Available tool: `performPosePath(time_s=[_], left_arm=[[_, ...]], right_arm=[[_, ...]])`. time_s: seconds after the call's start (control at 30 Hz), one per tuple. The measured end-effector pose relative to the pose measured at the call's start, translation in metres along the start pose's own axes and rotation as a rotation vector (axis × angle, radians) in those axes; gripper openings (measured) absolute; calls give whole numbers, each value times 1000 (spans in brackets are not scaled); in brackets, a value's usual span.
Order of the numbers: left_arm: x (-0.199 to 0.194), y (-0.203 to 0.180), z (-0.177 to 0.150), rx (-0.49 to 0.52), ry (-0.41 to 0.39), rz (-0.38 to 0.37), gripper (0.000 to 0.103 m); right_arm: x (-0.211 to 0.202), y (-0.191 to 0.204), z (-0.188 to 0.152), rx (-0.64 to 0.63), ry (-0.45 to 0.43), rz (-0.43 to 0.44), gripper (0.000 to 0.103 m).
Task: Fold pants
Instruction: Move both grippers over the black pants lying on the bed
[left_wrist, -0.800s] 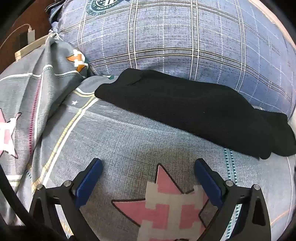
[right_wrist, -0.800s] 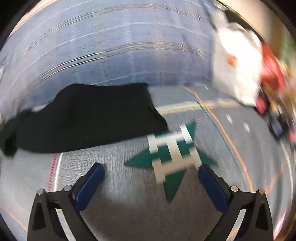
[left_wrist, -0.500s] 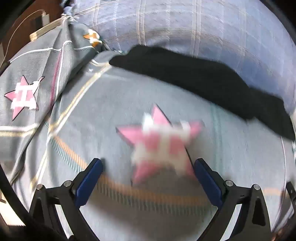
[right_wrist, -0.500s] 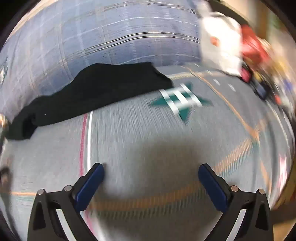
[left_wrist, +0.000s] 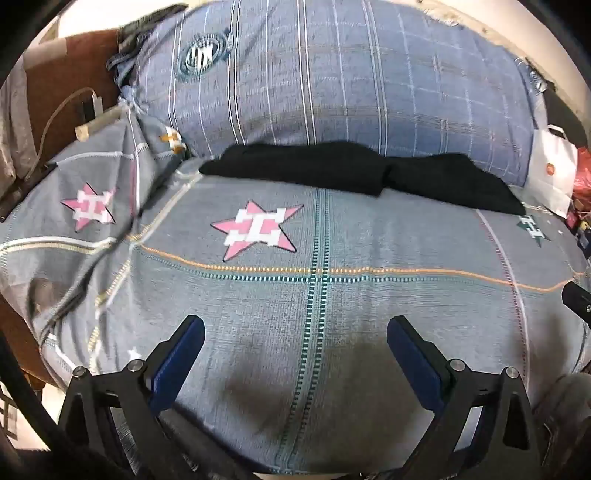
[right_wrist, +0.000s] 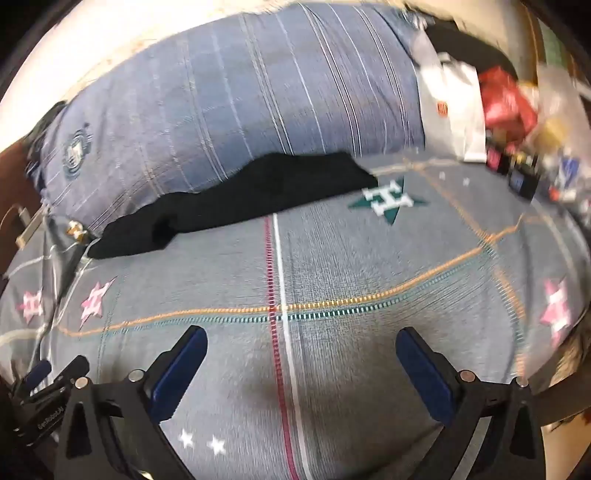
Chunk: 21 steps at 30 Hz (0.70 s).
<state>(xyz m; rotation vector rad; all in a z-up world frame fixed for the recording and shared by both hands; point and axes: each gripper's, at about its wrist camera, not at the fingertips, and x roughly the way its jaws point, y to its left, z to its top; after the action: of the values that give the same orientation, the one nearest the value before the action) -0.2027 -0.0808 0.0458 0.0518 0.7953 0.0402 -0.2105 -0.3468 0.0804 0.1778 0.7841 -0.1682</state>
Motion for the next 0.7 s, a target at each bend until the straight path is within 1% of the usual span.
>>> performPosePath(time_s=[0.03, 0.07, 0.1, 0.17, 0.23, 0.3, 0.33, 0.4, 0.53, 0.6, 0.63, 0.67, 0.7], left_arm=[[-16, -1, -2, -10, 5, -19, 99], [-22, -1, 0, -14, -7, -10, 99], [-25, 0, 6, -29, -15, -17, 99], [-37, 0, 12, -22, -31, -14, 99], [-46, -2, 16, -15, -47, -3, 99], [-54, -1, 26, 0, -45, 2, 99], [-57, -1, 29, 7, -50, 3, 99], [-61, 0, 39, 6, -50, -10, 99], [-59, -4, 55, -1, -61, -33, 99], [-56, -5, 64, 2, -69, -39, 99], [-53, -8, 68, 7, -71, -34, 99], [-51, -9, 71, 13, -74, -27, 99], [-49, -11, 75, 20, -79, -16, 99]], right_arm=[[-9, 3, -1, -10, -9, 1, 103], [-18, 5, 0, -19, -24, 9, 103], [-22, 5, 4, -20, -39, 21, 103], [-39, 6, 8, -18, -91, 56, 103], [-50, 6, 14, -6, -121, 63, 103], [-54, 6, 21, 8, -129, 107, 103], [-54, 7, 26, 8, -119, 125, 103], [-53, 10, 35, 3, -105, 123, 103], [-55, 14, 48, 6, -136, 117, 103], [-53, 12, 54, 14, -147, 168, 103], [-50, 11, 58, 19, -148, 228, 103], [-47, 10, 62, 24, -136, 269, 103], [-42, 8, 66, 36, -123, 284, 103]])
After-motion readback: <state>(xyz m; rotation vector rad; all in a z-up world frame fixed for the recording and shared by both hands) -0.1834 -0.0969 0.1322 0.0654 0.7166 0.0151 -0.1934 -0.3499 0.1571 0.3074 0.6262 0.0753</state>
